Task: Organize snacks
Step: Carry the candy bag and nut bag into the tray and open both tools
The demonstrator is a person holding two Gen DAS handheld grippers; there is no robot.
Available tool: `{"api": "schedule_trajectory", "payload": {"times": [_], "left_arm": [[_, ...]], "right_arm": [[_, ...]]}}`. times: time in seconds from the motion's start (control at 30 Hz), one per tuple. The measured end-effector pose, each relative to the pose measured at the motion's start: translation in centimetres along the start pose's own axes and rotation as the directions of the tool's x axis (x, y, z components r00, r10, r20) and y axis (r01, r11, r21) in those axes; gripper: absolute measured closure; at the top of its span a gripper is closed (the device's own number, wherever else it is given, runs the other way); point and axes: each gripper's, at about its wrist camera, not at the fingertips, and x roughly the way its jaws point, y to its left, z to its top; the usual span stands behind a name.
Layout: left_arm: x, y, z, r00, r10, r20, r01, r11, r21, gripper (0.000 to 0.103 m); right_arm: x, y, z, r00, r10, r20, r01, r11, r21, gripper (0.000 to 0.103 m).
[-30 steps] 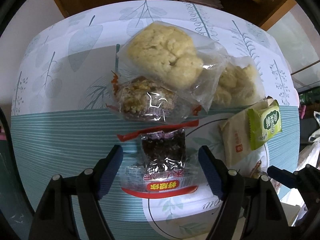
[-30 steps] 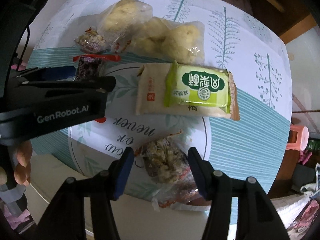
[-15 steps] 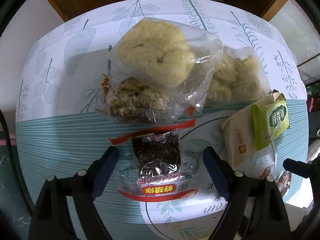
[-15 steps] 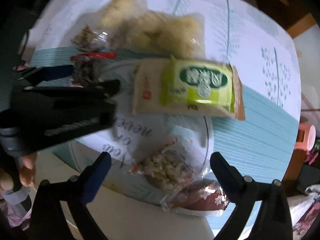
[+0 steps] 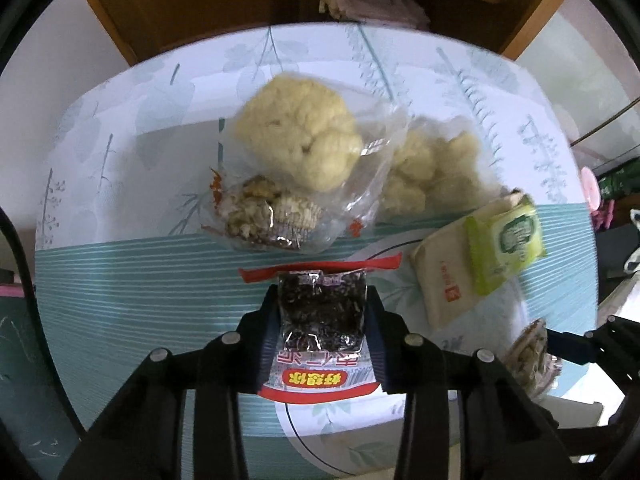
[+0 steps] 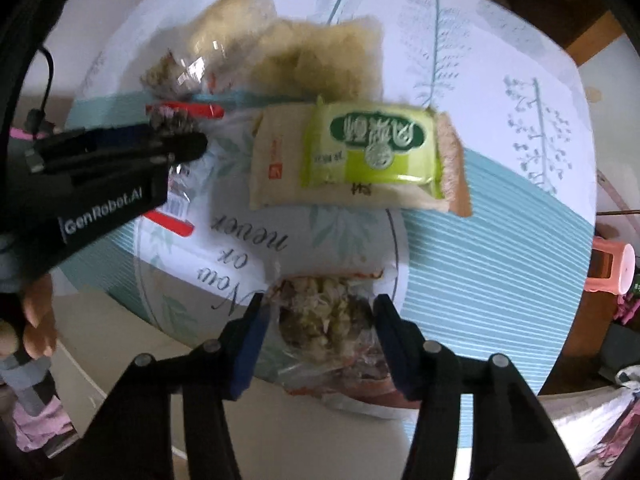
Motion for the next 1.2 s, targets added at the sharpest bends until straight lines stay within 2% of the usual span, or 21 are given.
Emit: {"api": "schedule_trajectory", "payload": {"times": [0.2, 0.3, 0.4, 0.5, 0.63, 0.7, 0.77, 0.9, 1.1, 1.2], "left_arm": [[-5.9, 0.3, -0.4, 0.993, -0.035, 0.112, 0.034, 0.999, 0.011, 0.066], [-9.8, 0.3, -1.3, 0.983, -0.061, 0.172, 0.057, 0.998, 0.026, 0.066], [-14.0, 0.4, -2.9, 0.97, -0.076, 0.229, 0.064, 0.996, 0.06, 0.065], [-18.3, 0.9, -5.4, 0.956, -0.094, 0.279, 0.07, 0.993, 0.096, 0.065], [-22.5, 0.8, -10.1, 0.942, -0.109, 0.318, 0.074, 0.99, 0.119, 0.065], [-23.3, 0.7, -12.1, 0.94, -0.114, 0.322, 0.081, 0.99, 0.114, 0.065], [-23.9, 0.6, -14.4, 0.942, -0.121, 0.314, 0.094, 0.99, 0.101, 0.065], [-23.6, -0.2, -17.8, 0.949, -0.105, 0.299, 0.082, 0.993, 0.088, 0.065], [-21.7, -0.9, -21.5, 0.965, -0.078, 0.25, 0.059, 0.995, 0.08, 0.065], [-21.1, -1.3, -22.6, 0.968, -0.07, 0.241, 0.054, 0.996, 0.074, 0.065]], "right_arm": [[-4.7, -1.8, -1.1, 0.988, 0.048, 0.145, -0.055, 0.997, 0.045, 0.049], [-7.7, -2.5, -2.2, 0.97, 0.081, 0.227, -0.1, 0.992, 0.074, 0.049], [-11.9, -3.5, -3.5, 0.941, 0.114, 0.319, -0.152, 0.984, 0.094, 0.049], [-15.5, -3.3, -5.9, 0.911, 0.139, 0.389, -0.191, 0.977, 0.1, 0.049], [-18.4, -1.8, -9.1, 0.873, 0.169, 0.457, -0.236, 0.967, 0.092, 0.049], [-19.8, -1.3, -11.3, 0.857, 0.19, 0.479, -0.257, 0.963, 0.078, 0.049], [-18.9, -0.4, -12.6, 0.849, 0.205, 0.487, -0.266, 0.962, 0.06, 0.048], [-18.1, 1.3, -16.3, 0.851, 0.247, 0.463, -0.299, 0.953, 0.041, 0.048], [-16.5, 3.4, -19.1, 0.879, 0.237, 0.414, -0.276, 0.961, 0.034, 0.048], [-15.8, 4.1, -19.8, 0.894, 0.222, 0.389, -0.257, 0.966, 0.039, 0.048]]}}
